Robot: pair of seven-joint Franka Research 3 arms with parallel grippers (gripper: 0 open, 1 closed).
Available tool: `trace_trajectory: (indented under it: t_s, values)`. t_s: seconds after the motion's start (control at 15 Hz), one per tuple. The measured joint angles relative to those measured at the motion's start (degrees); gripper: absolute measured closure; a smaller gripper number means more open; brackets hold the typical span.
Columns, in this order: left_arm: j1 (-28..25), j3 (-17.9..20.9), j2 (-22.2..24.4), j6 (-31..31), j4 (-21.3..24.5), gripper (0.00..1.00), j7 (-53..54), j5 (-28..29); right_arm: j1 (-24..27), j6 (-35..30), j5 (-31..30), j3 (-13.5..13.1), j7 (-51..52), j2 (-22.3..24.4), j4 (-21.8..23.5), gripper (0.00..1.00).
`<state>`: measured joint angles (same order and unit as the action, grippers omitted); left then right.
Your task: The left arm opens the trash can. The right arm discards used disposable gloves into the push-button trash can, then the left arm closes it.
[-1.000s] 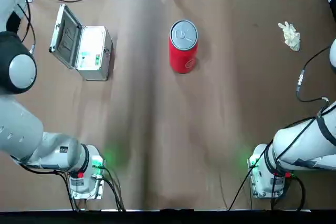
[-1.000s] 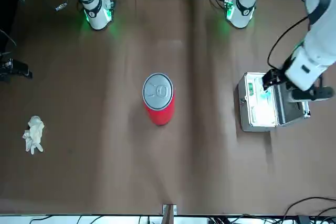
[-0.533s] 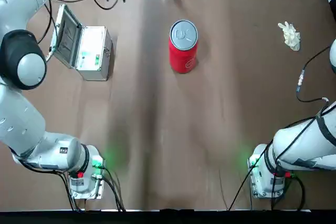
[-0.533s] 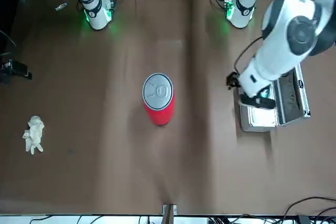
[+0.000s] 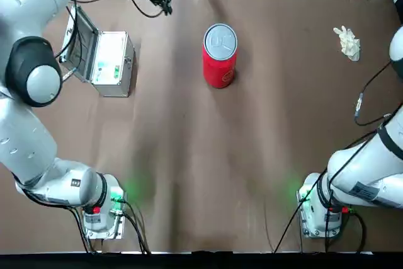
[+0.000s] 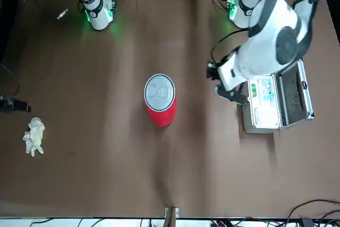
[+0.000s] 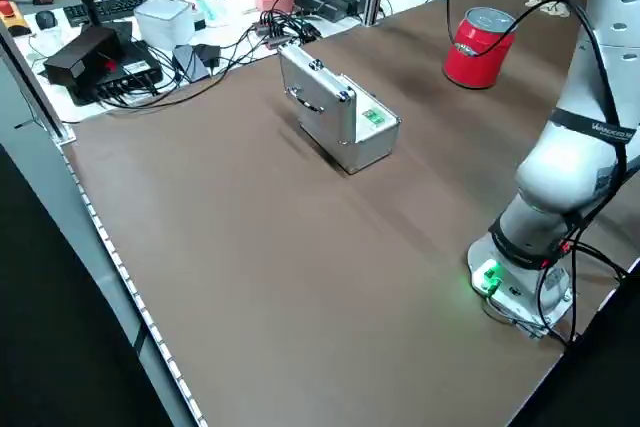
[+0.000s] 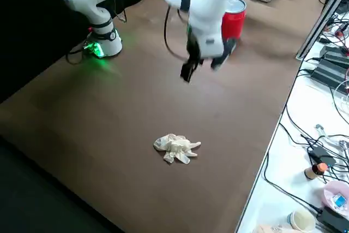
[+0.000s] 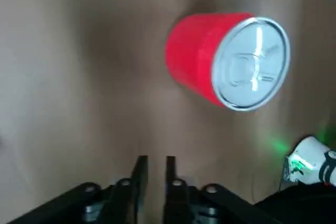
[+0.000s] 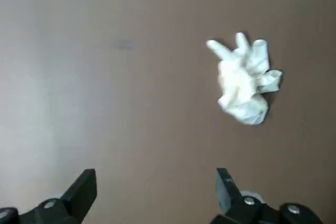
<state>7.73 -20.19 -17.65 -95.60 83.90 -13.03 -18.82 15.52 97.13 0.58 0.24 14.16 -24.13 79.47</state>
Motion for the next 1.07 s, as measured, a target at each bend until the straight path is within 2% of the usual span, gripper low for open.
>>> trace_trajectory:
  t_s: [0.13, 0.2, 0.27, 0.33, 0.6, 0.87, 1.07]
  values:
    - [3.2, -0.1, -1.4, -1.8, -0.9, 0.94, -0.1, -0.1, 2.2, 5.5, -2.3, -0.1, 1.1, -4.9, 0.1, 0.00]
    - [4.8, -0.2, -2.0, -2.9, -1.1, 0.99, -0.2, -0.2, 3.0, 8.6, -3.4, -0.1, 1.9, -7.2, 0.2, 0.00]
    - [6.2, -0.3, -2.6, -4.1, -1.3, 0.99, -0.6, -0.3, 3.9, 11.6, -4.0, -0.1, 2.5, -9.3, 0.2, 0.00]
    - [9.0, -0.3, -3.8, -7.3, -1.3, 0.99, -2.6, -0.5, 5.5, 17.5, -4.2, -0.2, 4.2, -13.1, 0.2, 0.00]
    - [15.0, -0.3, -6.4, -15.8, -1.4, 0.99, -10.8, -0.5, 7.8, 26.9, -4.3, -0.2, 9.5, -18.6, 0.2, 0.00]
    - [19.7, -0.1, -9.8, -27.2, -1.4, 0.99, -14.6, -0.1, 8.5, 30.4, -5.0, -0.2, 14.4, -23.1, 0.1, 0.00]
    - [22.8, 0.2, -13.6, -35.2, -1.4, 0.99, -16.6, 3.3, 8.7, 31.3, -9.9, -0.2, 14.8, -25.1, 0.1, 0.00]
